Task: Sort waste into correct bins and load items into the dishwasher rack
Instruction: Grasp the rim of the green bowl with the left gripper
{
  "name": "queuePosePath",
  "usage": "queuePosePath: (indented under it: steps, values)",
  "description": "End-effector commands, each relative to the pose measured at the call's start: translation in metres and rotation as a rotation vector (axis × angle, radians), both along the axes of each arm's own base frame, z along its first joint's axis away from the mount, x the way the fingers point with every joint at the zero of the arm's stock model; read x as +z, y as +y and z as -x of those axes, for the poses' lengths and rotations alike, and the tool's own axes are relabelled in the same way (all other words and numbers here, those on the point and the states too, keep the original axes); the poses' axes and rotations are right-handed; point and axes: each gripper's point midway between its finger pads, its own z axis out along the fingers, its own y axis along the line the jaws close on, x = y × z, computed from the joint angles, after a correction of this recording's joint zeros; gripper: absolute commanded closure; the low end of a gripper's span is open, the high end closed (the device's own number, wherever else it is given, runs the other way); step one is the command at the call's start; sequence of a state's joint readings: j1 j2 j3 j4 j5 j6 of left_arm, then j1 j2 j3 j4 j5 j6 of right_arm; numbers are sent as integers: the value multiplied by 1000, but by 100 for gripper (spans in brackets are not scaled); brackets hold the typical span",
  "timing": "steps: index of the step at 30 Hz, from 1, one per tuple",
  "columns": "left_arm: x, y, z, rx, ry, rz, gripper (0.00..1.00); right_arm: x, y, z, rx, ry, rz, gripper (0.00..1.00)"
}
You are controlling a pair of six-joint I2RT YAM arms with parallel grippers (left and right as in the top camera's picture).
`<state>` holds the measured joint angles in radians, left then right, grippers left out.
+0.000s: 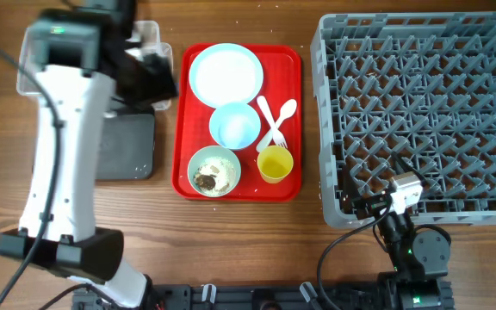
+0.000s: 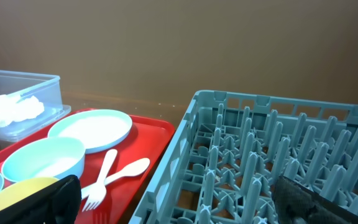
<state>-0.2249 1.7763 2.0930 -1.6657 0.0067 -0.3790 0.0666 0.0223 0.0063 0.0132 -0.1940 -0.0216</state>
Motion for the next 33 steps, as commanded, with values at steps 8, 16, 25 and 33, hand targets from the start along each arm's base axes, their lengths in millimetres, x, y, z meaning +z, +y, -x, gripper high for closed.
queuePosePath:
  steps: [8, 16, 25, 33]
  values:
    - [-142, -103, 49, -211, 212, 0, 24, 1, 2, 1, 9, -9, 4, 0]
    - [-200, -121, 55, -157, 180, 37, 36, 1, 2, 1, 9, -9, 4, 0]
    - [-226, -129, 49, -164, 143, 59, 48, 1, 2, 1, 9, -9, 3, 0]
    - [-236, -131, 52, -174, 149, 49, 61, 1, 2, 1, 9, -9, 4, 0]
